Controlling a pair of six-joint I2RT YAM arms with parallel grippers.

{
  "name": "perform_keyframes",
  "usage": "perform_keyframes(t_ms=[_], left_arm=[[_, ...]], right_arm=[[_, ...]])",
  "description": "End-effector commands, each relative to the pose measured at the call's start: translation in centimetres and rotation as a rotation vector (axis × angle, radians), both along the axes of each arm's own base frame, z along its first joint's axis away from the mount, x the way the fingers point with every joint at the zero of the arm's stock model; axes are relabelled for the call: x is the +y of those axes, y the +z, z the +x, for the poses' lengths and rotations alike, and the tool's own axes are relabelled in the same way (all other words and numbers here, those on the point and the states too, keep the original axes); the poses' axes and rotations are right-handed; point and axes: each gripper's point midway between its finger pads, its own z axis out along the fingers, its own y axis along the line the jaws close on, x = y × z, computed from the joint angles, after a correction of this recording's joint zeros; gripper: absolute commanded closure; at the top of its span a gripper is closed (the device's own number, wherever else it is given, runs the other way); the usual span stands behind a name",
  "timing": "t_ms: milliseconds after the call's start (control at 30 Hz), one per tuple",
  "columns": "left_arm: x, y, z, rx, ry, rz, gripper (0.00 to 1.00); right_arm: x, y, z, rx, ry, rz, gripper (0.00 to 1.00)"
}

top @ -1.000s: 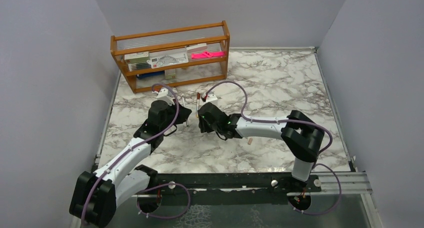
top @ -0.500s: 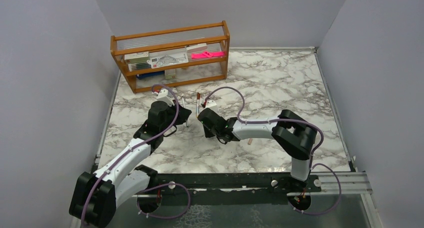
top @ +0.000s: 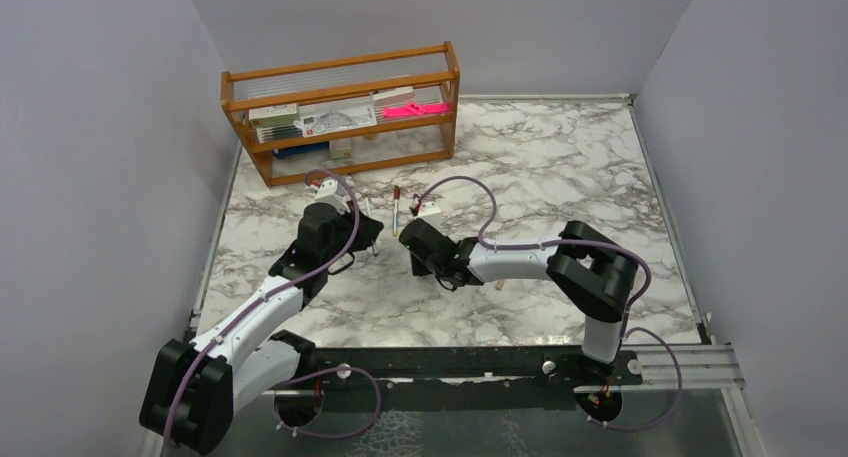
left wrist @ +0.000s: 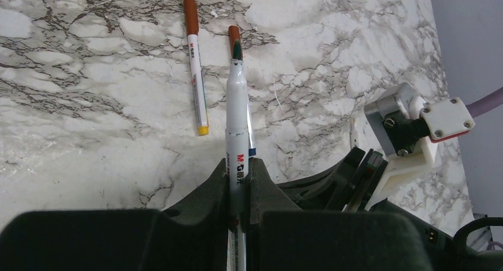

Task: Insert the pens into the pen caps

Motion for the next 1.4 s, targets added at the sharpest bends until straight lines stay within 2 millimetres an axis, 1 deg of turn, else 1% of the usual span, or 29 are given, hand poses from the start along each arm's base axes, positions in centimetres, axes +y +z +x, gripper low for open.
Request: perform_keyframes(t_ms=[0,133,300,433,533,600,667,733,767,833,867,900,933,967,1000,1033,1067,1133,1167,1200,1267,1367], left_arm=[[-0.4,0.7,0.0,-0.045,-0.02,-0.037,1.0],[-0.4,0.7,0.1,-0.049,-0.019,-0.038,1.0],[-0.5,0.3,0.0,-0.041,-0.023,-0.045,1.0],[-0.4,0.4,0.0,-0.043,-0.019,-0.039,1.0],[-0.3,0.3,0.0,-0.045,-0.016,-0.031,1.0],[-0.3,0.1,0.0,-0.04,-0.015,-0.028,1.0],[-0.3,-0.1,0.0,-0.035,-0.016,-0.028,1.0],[-0.4,-0.1,0.0,-0.035,-0.019,-0.031,1.0],[-0.3,-0.1,0.0,-0.035,-0.018,-0.03,1.0],[-0.2,-0.1,0.0,-0.036,-0.011,-0.029,1.0],[-0.2,-0.1,0.1,-0.035,-0.005,-0.03,1.0],[-0.1,-0.2,0.1,-0.033,0.0,-0.031,1.0],[-0.1,-0.4,0.1,-0.028,0.005,-0.031,1.0],[0.0,-0.4,0.1,-0.026,0.008,-0.033,1.0],[0.0,-0.6,0.1,-0.022,0.01,-0.033,1.0],[0.0,-0.6,0.1,-0.021,0.011,-0.036,1.0],[-0.1,-0.6,0.1,-0.018,0.011,-0.036,1.0],[0.0,-0.7,0.0,-0.016,0.01,-0.035,1.0],[0.0,-0.7,0.0,-0.013,0.011,-0.035,1.0],[0.1,-0.6,0.0,-0.015,0.014,-0.033,1.0],[0.3,-0.7,-0.2,-0.017,0.018,-0.026,1.0],[0.5,-0.9,-0.3,-0.015,0.027,-0.022,1.0]], right_arm=[[-4.3,-1.5,-0.3,0.017,-0.067,-0.091,0.98],[-5.7,-1.7,0.1,0.025,-0.092,-0.079,0.98],[-6.2,-1.5,1.9,0.022,-0.108,-0.067,0.98],[-5.9,-0.9,4.1,0.001,-0.102,-0.051,0.98],[-5.3,-0.6,5.3,-0.012,-0.094,-0.05,0.98],[-4.7,-0.3,5.6,-0.017,-0.084,-0.038,0.98],[-4.7,-0.1,5.7,-0.018,-0.102,-0.027,0.99],[-5.1,1.0,5.7,-0.031,-0.136,0.008,0.97],[-5.1,1.5,5.5,-0.036,-0.147,0.026,0.9],[-5.0,2.6,5.2,-0.07,-0.16,0.048,0.65],[-4.9,3.1,5.0,-0.098,-0.171,0.032,0.55],[-5.0,3.5,4.9,-0.129,-0.204,0.006,0.48],[-5.0,3.7,4.7,-0.141,-0.241,-0.011,0.4],[-4.7,3.7,4.4,-0.138,-0.265,-0.024,0.29],[-4.5,3.5,4.4,-0.131,-0.284,-0.038,0.21],[-4.4,3.1,4.2,-0.115,-0.319,-0.047,0.17],[-4.2,2.6,4.1,-0.097,-0.349,-0.055,0.17],[-4.3,1.8,4.0,-0.065,-0.421,-0.064,0.2],[-4.9,1.2,3.7,-0.048,-0.457,-0.09,0.22],[-4.9,1.0,3.6,-0.038,-0.488,-0.092,0.23],[-5.1,0.5,3.6,-0.026,-0.537,-0.113,0.22],[-5.3,0.2,3.5,-0.027,-0.554,-0.151,0.22]])
